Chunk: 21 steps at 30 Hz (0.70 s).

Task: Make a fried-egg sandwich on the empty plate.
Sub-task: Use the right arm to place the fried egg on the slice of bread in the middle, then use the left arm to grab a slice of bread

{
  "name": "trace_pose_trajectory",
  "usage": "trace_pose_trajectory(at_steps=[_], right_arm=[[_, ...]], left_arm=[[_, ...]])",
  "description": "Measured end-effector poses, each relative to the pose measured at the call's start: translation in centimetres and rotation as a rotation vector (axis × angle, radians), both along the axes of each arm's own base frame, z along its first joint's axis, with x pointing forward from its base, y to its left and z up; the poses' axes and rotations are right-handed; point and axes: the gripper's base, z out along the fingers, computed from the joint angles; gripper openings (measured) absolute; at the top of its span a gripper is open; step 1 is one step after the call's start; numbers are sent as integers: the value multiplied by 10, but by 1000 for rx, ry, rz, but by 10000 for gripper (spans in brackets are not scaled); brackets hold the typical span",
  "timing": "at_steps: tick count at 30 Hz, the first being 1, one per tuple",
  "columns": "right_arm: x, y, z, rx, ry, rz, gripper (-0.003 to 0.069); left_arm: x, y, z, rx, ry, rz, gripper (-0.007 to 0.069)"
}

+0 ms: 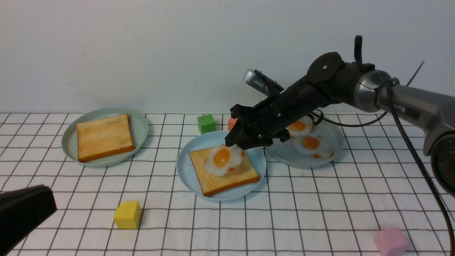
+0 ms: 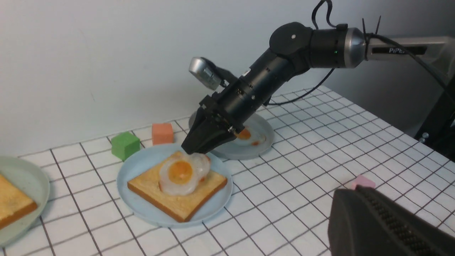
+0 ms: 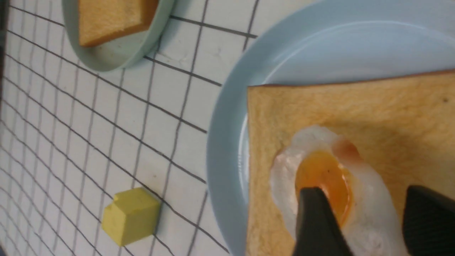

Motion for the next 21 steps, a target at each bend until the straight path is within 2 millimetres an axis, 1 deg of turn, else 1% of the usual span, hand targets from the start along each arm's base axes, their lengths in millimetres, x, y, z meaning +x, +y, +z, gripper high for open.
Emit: trace_pose_trajectory(at_steps=[1,2,3,4,5,6,7,8,9,10,12,13,14,15,16,18,19,20,21], right_arm=[[0,-3,2,-24,-8,7,402],[-1,-8,8,-58,-24,15,463],[-1,-9,9,-63,-27,17,463],[-3,-16,20,-108,-54,30,511],[-6,-24,32,-147,-78,39,537],[-6,-26,35,-153,-81,39,542],[-15,-36,58,-218,-111,60,550],[-16,-39,61,-226,-113,60,549],[-25,-46,78,-290,-127,81,538],[-33,-52,94,-331,-139,92,517],[-53,-62,129,-383,-181,85,442],[-61,-65,141,-399,-201,79,405],[-75,-67,157,-408,-233,75,346],[-77,-68,160,-409,-238,73,346],[-98,-71,180,-410,-273,69,261],[-128,-73,196,-404,-297,83,160],[-132,-72,194,-405,-291,91,142],[-158,-72,201,-401,-299,114,79],[-170,-73,206,-395,-313,121,59]], left_arm=[[0,0,-1,6,14,-1,-10],[1,-1,-3,15,37,-1,-10],[1,-1,-4,18,42,-1,-10],[3,-3,-7,32,77,-1,-10],[6,-5,-9,45,107,1,-10],[7,-6,-10,47,117,2,-10],[13,-10,-14,60,166,6,-10],[15,-12,-15,64,177,8,-10],[22,-16,-19,78,217,15,-10],[28,-21,-23,94,253,22,-10],[46,-32,-32,147,334,41,-10],[53,-36,-35,174,359,54,-13],[64,-41,-37,204,394,72,-13],[66,-42,-37,207,404,77,-13],[85,-50,-38,246,460,114,-13],[113,-56,-39,293,533,170,-13],[116,-56,-39,297,540,175,-13],[143,-57,-43,353,598,219,-13],[153,-56,-42,370,609,231,-13]])
